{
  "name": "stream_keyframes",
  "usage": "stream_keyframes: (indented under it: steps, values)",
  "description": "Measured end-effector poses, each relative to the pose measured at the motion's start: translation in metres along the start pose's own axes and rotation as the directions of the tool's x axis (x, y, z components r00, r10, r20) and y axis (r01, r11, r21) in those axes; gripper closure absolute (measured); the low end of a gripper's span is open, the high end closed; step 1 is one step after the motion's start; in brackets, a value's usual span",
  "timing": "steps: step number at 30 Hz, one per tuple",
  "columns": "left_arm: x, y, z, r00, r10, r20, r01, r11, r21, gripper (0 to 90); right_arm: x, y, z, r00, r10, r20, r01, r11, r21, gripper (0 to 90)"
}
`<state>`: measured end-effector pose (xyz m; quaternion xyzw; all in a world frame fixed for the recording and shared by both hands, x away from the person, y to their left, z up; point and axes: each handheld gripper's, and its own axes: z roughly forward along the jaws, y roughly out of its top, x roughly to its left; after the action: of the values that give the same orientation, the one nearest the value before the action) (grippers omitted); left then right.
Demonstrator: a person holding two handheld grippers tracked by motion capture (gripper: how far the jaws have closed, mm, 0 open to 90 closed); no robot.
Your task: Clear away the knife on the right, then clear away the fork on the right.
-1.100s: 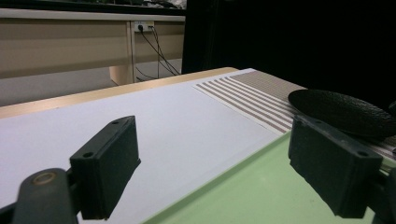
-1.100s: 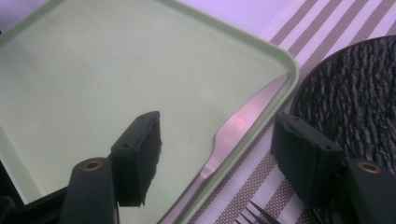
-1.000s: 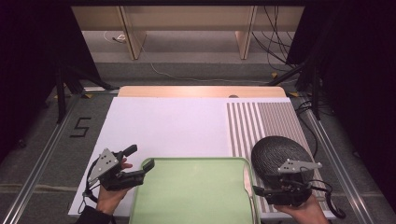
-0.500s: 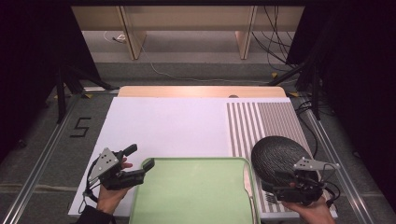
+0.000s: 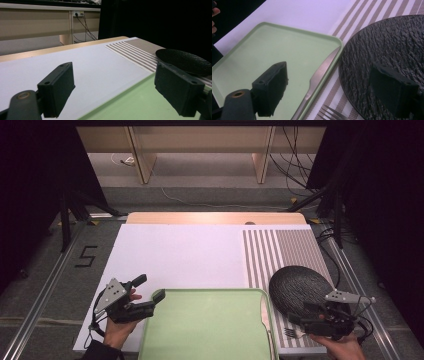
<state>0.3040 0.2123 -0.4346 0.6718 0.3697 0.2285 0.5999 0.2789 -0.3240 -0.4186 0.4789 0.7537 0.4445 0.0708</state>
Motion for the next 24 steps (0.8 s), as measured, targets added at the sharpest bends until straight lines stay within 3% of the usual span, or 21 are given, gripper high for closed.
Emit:
stream_keyframes:
  steps: [10, 24]
  values:
    - [0.000, 0.000, 0.001, 1.0000, -0.002, -0.001, 0.002, 1.0000, 0.004, 15.7, -0.004, -0.002, -0.002, 0.9997, 0.001, 0.024, -0.001, 1.000, 0.016, 16.9]
    - [-0.001, 0.000, 0.000, 0.9999, 0.009, 0.004, -0.009, 1.0000, 0.001, 15.7, -0.011, -0.009, -0.011, 0.9932, -0.033, 0.111, 0.021, 0.994, 0.109, 16.8]
